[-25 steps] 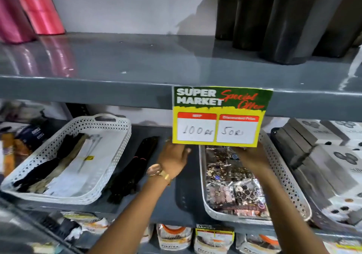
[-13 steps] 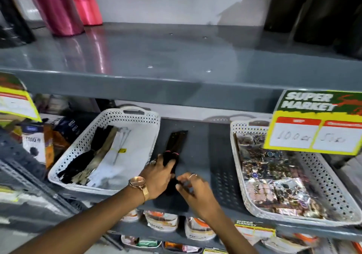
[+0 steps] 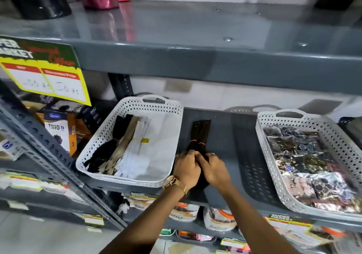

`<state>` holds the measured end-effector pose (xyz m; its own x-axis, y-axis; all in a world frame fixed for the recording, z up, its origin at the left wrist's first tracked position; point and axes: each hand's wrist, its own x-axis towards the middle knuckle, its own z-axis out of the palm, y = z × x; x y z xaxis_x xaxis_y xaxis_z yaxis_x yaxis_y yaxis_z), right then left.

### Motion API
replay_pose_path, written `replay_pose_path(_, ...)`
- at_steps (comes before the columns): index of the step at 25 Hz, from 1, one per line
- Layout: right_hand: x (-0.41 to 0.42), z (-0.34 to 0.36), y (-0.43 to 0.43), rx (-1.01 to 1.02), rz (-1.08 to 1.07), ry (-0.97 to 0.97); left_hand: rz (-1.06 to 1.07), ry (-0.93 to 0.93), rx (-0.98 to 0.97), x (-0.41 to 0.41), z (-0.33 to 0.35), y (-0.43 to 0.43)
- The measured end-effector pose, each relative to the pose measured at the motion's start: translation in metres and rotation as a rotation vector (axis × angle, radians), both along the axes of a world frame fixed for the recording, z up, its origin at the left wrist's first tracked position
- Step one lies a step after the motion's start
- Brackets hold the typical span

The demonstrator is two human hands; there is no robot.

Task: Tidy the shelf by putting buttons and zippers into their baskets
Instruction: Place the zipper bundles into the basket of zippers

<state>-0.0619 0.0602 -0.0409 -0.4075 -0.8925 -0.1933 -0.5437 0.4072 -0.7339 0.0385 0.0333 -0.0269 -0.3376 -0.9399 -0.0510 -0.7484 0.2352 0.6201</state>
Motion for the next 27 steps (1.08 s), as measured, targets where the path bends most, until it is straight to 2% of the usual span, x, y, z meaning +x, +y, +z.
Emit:
replay_pose_path(4, -0.001, 0.0, 0.001, -0.062, -0.064, -0.064, 0.013, 0.05, -0.09, 0.0, -0.002, 0.011)
replay_pose_path(8, 0.002, 0.0, 0.017, -0.147, -0.077, -0.077, -0.055, -0.004, -0.115, 0.003, -0.005, 0.018)
replay_pose_path(11, 0.004, -0.002, 0.036, -0.278, -0.152, -0.201, -0.092, 0.004, -0.152, 0.005, -0.005, 0.025)
replay_pose_path(15, 0.015, 0.01, 0.055, -0.454, -0.27, -0.464, -0.088, 0.181, -0.207, 0.014, 0.01, 0.037)
replay_pose_path(19, 0.034, 0.044, 0.055, -0.532, -0.273, -0.697, -0.027, 0.394, -0.14, 0.031, 0.046, 0.044)
replay_pose_path(22, 0.048, 0.074, 0.041, -0.572, -0.228, -0.793, -0.039, 0.524, -0.141, 0.053, 0.079, 0.039)
replay_pose_path(24, 0.06, 0.089, 0.025, -0.616, -0.141, -0.748, -0.022, 0.473, -0.224, 0.075, 0.094, 0.031)
replay_pose_path(27, 0.076, 0.101, -0.004, -0.616, 0.002, -0.646, 0.098, 0.21, -0.385, 0.105, 0.103, 0.015)
